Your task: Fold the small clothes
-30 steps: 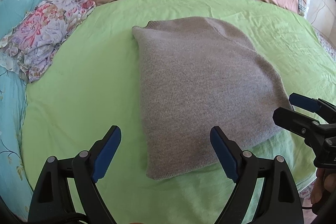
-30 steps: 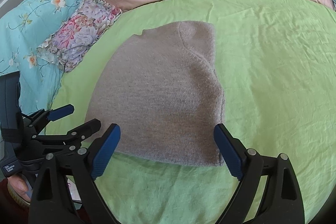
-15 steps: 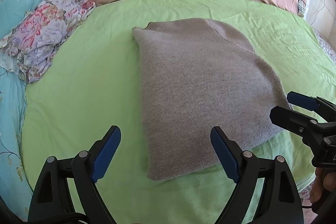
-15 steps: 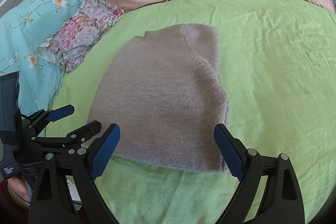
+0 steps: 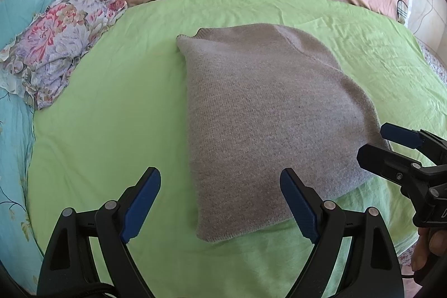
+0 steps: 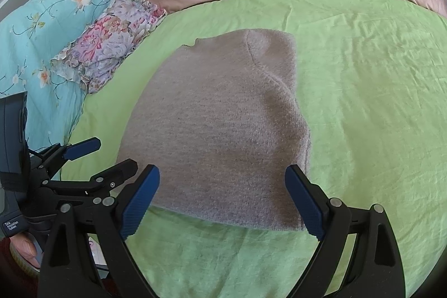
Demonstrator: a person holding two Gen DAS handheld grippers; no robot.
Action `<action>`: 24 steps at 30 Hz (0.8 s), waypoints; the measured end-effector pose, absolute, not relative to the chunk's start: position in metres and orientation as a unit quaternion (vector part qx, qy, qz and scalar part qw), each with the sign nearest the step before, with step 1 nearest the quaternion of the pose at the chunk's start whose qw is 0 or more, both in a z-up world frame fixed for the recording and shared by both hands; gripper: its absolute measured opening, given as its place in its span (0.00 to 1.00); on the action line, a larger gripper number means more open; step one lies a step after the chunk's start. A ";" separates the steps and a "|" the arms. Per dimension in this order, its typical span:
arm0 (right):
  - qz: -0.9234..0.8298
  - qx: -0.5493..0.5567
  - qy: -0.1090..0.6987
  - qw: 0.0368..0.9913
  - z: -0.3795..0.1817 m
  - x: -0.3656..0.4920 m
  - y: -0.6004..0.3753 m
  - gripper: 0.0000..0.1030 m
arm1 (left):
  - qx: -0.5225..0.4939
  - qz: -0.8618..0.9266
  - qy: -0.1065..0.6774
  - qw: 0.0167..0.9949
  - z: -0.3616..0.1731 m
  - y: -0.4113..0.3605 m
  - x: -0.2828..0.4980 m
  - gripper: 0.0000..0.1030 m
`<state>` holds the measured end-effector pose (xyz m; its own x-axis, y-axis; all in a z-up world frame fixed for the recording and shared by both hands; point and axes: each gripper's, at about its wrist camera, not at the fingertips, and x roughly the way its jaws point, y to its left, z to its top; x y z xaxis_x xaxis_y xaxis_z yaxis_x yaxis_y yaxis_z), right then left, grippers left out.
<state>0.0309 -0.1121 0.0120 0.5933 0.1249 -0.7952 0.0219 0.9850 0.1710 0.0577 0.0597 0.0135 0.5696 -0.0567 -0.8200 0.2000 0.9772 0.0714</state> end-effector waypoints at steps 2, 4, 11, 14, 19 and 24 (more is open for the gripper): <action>0.029 0.082 0.450 0.889 0.012 0.031 -0.112 0.89 | 0.078 -0.073 0.458 0.882 0.013 0.060 0.058 0.85; 0.029 0.082 0.449 0.889 0.012 0.031 -0.110 0.89 | 0.078 -0.073 0.458 0.882 0.014 0.060 0.058 0.85; 0.029 0.082 0.449 0.889 0.012 0.031 -0.110 0.89 | 0.077 -0.072 0.458 0.883 0.015 0.060 0.058 0.85; 0.030 0.081 0.450 0.889 0.013 0.032 -0.108 0.89 | 0.076 -0.072 0.458 0.883 0.015 0.059 0.058 0.85; 0.030 0.081 0.450 0.889 0.014 0.033 -0.108 0.89 | 0.076 -0.072 0.456 0.884 0.016 0.059 0.058 0.85; 0.032 0.080 0.449 0.889 0.015 0.033 -0.108 0.89 | 0.076 -0.071 0.456 0.884 0.016 0.059 0.059 0.85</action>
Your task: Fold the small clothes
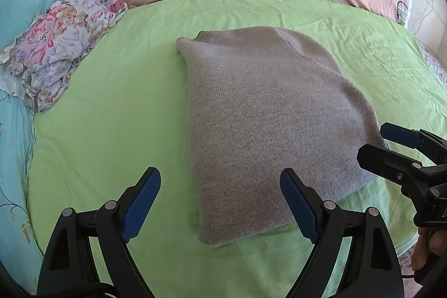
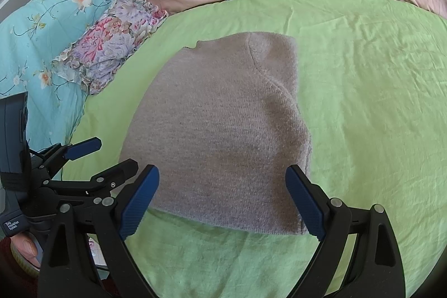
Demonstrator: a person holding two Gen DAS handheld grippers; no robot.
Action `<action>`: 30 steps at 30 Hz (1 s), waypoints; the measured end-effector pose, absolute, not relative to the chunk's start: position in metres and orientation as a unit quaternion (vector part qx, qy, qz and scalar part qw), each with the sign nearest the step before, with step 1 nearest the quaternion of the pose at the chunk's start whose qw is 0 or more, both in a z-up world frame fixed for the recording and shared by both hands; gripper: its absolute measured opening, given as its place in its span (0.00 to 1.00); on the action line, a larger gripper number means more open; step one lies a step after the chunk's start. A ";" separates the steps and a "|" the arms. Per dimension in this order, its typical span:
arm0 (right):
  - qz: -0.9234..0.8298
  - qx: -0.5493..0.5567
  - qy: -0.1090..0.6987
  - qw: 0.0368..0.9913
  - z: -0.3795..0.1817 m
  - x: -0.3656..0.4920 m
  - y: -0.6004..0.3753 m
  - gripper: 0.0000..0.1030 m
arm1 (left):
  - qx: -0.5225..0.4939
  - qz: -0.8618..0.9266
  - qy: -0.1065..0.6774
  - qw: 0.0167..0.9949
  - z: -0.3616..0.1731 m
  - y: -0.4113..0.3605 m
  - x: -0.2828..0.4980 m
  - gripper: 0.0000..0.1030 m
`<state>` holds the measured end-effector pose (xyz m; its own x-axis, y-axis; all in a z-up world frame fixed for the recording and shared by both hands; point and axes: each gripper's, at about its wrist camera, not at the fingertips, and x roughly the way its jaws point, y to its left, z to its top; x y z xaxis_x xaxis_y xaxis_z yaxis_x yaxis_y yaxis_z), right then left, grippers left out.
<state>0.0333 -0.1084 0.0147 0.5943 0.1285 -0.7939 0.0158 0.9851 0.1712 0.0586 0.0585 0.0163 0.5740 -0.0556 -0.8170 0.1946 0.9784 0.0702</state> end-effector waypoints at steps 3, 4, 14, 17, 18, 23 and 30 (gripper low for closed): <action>0.033 0.080 0.449 0.889 0.016 0.034 -0.109 0.89 | 0.076 -0.071 0.456 0.884 0.016 0.059 0.059 0.85; 0.033 0.080 0.449 0.889 0.016 0.034 -0.108 0.89 | 0.077 -0.071 0.456 0.884 0.016 0.058 0.058 0.85; 0.034 0.080 0.449 0.889 0.017 0.037 -0.109 0.89 | 0.077 -0.071 0.456 0.884 0.018 0.057 0.060 0.85; 0.034 0.081 0.448 0.890 0.018 0.037 -0.109 0.90 | 0.077 -0.071 0.456 0.884 0.018 0.057 0.060 0.85; 0.034 0.081 0.448 0.889 0.018 0.037 -0.110 0.90 | 0.077 -0.071 0.456 0.884 0.019 0.057 0.061 0.85; 0.035 0.083 0.447 0.890 0.021 0.040 -0.112 0.90 | 0.075 -0.073 0.456 0.884 0.020 0.055 0.063 0.85; 0.035 0.083 0.446 0.890 0.020 0.039 -0.111 0.90 | 0.074 -0.072 0.454 0.885 0.020 0.054 0.063 0.85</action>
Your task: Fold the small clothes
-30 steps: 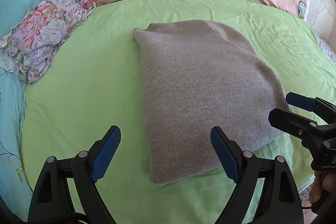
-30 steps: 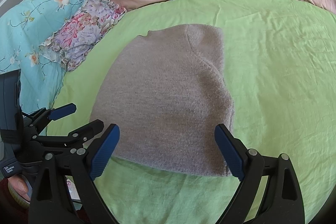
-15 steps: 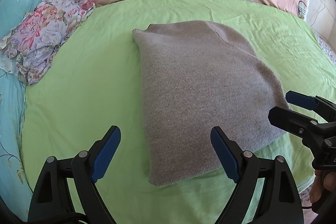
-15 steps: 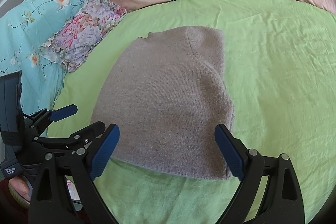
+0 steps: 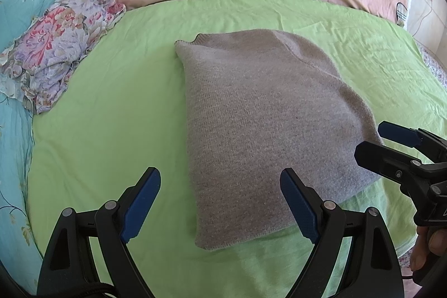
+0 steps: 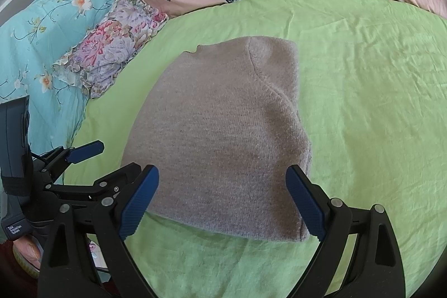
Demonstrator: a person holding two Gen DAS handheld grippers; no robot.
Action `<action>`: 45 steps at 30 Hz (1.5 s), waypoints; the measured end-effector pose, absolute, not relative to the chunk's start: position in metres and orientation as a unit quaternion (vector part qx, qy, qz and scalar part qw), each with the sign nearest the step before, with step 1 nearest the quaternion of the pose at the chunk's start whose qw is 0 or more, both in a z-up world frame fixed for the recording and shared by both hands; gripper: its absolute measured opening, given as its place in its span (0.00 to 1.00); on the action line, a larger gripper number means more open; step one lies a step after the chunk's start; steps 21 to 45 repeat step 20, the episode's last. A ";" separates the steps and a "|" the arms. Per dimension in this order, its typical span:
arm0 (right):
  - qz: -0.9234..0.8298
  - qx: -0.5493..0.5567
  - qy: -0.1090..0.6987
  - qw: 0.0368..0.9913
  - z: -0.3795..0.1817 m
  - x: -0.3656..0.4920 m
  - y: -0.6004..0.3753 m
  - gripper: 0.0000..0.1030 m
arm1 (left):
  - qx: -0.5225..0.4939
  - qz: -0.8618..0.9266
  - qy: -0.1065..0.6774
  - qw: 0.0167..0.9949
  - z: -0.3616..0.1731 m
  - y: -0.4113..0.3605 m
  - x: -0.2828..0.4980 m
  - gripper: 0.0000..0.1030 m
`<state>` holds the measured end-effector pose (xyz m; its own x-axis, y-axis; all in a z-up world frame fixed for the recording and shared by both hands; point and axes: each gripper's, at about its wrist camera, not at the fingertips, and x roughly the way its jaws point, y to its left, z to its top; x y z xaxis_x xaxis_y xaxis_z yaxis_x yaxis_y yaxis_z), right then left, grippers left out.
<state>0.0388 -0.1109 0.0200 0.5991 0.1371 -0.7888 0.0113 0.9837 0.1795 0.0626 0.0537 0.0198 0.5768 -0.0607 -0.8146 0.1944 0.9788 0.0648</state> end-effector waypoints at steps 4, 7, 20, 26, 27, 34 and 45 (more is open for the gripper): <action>0.037 0.079 0.445 0.891 0.023 0.042 -0.110 0.90 | 0.074 -0.068 0.450 0.887 0.021 0.053 0.062 0.85; 0.036 0.079 0.444 0.892 0.024 0.044 -0.110 0.90 | 0.074 -0.064 0.446 0.890 0.022 0.055 0.064 0.85; 0.036 0.080 0.438 0.895 0.025 0.049 -0.115 0.90 | 0.061 -0.036 0.438 0.896 0.029 0.069 0.071 0.85; 0.036 0.080 0.438 0.895 0.025 0.049 -0.115 0.90 | 0.061 -0.036 0.438 0.896 0.029 0.069 0.071 0.85; 0.036 0.080 0.438 0.895 0.025 0.049 -0.115 0.90 | 0.061 -0.036 0.438 0.896 0.029 0.069 0.071 0.85; 0.036 0.080 0.438 0.895 0.025 0.049 -0.115 0.90 | 0.061 -0.036 0.438 0.896 0.029 0.069 0.071 0.85; 0.036 0.080 0.438 0.895 0.025 0.049 -0.115 0.90 | 0.061 -0.036 0.438 0.896 0.029 0.069 0.071 0.85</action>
